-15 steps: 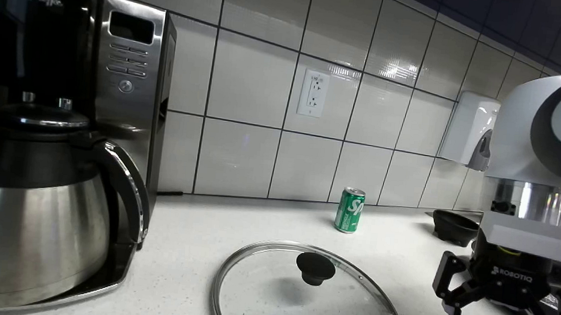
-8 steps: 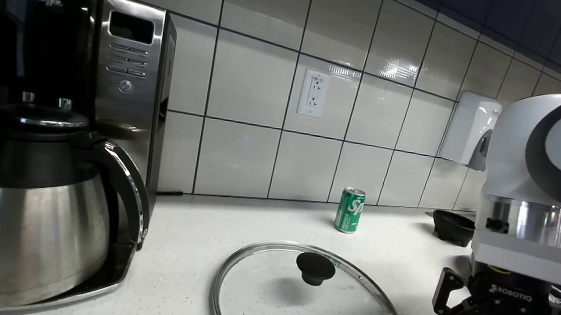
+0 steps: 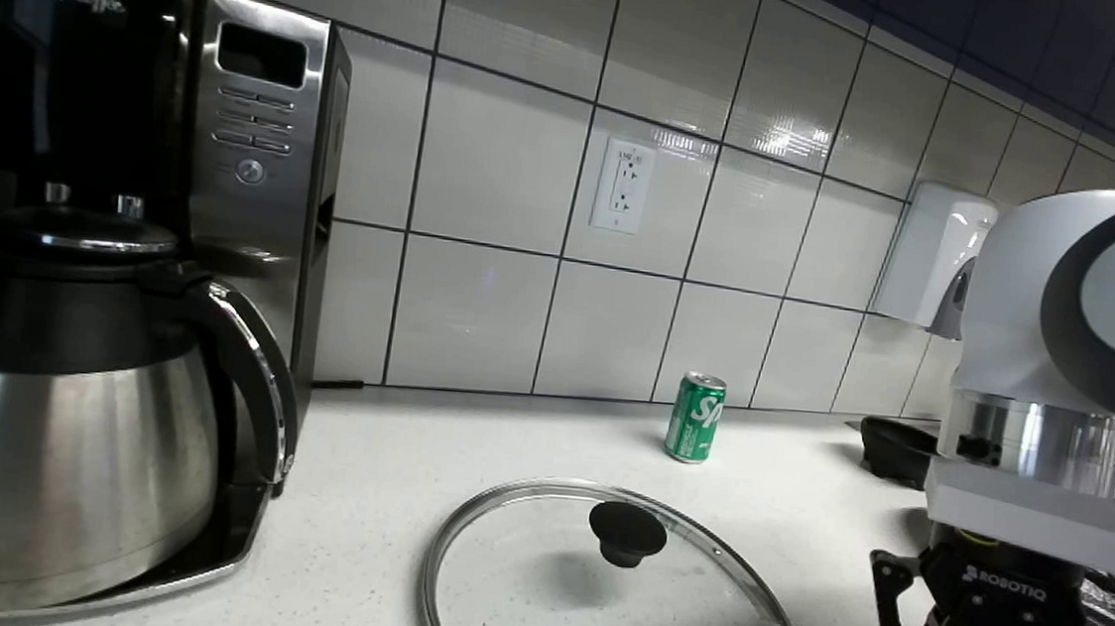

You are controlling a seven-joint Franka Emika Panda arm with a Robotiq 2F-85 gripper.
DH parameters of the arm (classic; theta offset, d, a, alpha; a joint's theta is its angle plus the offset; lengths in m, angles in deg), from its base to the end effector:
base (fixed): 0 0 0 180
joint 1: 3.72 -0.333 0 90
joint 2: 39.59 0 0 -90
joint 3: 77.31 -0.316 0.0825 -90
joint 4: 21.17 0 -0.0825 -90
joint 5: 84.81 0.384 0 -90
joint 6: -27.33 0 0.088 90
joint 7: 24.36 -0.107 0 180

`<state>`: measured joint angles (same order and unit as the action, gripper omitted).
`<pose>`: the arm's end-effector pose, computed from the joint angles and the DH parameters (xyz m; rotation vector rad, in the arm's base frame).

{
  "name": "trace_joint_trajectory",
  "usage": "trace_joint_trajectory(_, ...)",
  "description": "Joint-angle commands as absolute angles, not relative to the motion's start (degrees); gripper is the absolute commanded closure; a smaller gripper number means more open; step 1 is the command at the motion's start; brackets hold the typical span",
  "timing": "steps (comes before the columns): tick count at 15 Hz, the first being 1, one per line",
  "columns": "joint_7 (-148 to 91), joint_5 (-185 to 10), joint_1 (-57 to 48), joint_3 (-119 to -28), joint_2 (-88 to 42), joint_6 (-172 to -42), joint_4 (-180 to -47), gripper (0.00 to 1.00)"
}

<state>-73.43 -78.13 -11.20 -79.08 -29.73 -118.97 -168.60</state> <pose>0.4203 0.0674 0.1860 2.8435 -1.1992 -0.3048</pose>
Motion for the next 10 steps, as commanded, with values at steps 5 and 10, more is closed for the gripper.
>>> trace_joint_trajectory(5, -74.32, -79.54, -11.66, -78.84, -31.23, -118.87, -168.98, 0.93)
trace_joint_trajectory(10, -71.22, -81.60, -10.58, -78.23, -34.35, -118.12, -169.23, 0.95)
